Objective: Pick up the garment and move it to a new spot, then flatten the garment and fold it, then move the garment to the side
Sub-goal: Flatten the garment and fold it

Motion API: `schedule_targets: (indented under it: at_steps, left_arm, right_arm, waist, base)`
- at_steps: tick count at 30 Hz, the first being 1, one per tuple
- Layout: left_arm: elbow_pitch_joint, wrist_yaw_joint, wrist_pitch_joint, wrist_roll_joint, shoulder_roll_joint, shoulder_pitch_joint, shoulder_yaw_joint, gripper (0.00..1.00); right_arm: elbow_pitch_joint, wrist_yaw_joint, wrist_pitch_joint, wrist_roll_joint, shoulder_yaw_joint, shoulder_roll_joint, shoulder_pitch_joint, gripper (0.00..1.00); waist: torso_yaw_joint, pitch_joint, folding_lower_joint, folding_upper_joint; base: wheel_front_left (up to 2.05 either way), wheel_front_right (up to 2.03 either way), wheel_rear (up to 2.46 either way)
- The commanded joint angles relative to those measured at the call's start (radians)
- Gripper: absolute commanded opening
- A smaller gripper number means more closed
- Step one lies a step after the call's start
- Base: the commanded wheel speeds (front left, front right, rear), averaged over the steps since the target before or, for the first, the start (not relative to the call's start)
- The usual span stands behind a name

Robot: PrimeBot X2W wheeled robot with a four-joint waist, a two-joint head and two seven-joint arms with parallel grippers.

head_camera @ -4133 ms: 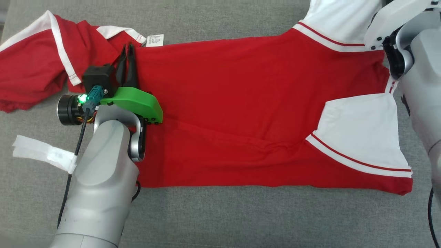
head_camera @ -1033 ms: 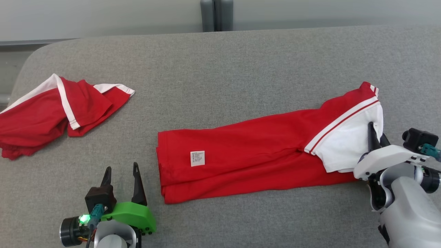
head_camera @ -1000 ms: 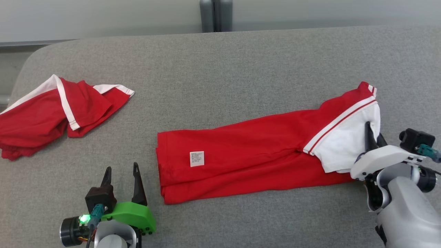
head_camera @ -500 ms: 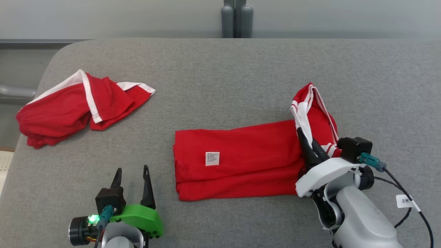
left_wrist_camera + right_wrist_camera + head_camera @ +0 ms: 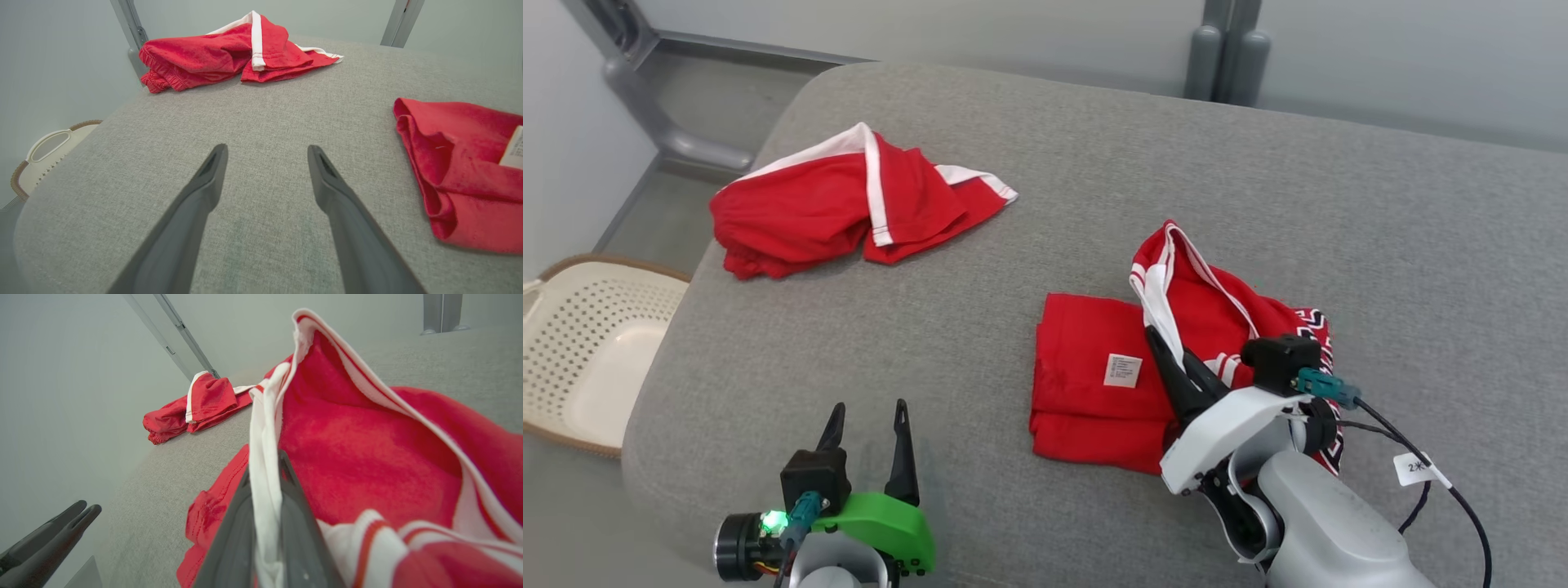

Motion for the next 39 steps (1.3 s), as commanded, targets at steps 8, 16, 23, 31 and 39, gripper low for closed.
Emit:
schedule_targets:
  at_steps: [8,16,23,31,39]
  left_arm:
    - [-0.007,0.016,0.000,-0.026,0.003,-0.006,-0.033,1.00]
    - [-0.015,0.026,0.000,-0.024,0.003,-0.007,-0.022,1.00]
    - [-0.018,0.020,0.000,-0.006,0.003,-0.025,-0.005,1.00]
    - [-0.014,0.015,0.000,0.013,0.004,-0.042,0.027,1.00]
    - [-0.010,0.012,0.000,0.033,0.004,-0.035,0.076,1.00]
  right_arm:
    - [0.078,0.000,-0.002,0.021,0.052,0.003,-0.071,0.00]
    - [-0.008,0.000,-0.003,-0.055,-0.063,0.003,-0.067,1.00]
    - [-0.105,0.000,-0.003,-0.196,-0.278,0.004,0.009,1.00]
    - [-0.138,0.000,-0.003,-0.297,-0.435,0.005,0.087,1.00]
    - [-0.136,0.000,-0.003,-0.359,-0.515,0.005,0.150,1.00]
  waist:
    - [0.118,0.022,0.0000,0.0000]
    - [0.080,0.022,0.0000,0.0000]
    - [-0.025,0.010,0.0000,0.0000]
    - [-0.137,-0.001,0.0000,0.0000]
    - [-0.202,-0.009,0.0000,0.0000]
  base:
    - [0.00,0.00,0.00]
    - [0.00,0.00,0.00]
    - [0.00,0.00,0.00]
    - [0.00,0.00,0.00]
    - [0.00,0.00,0.00]
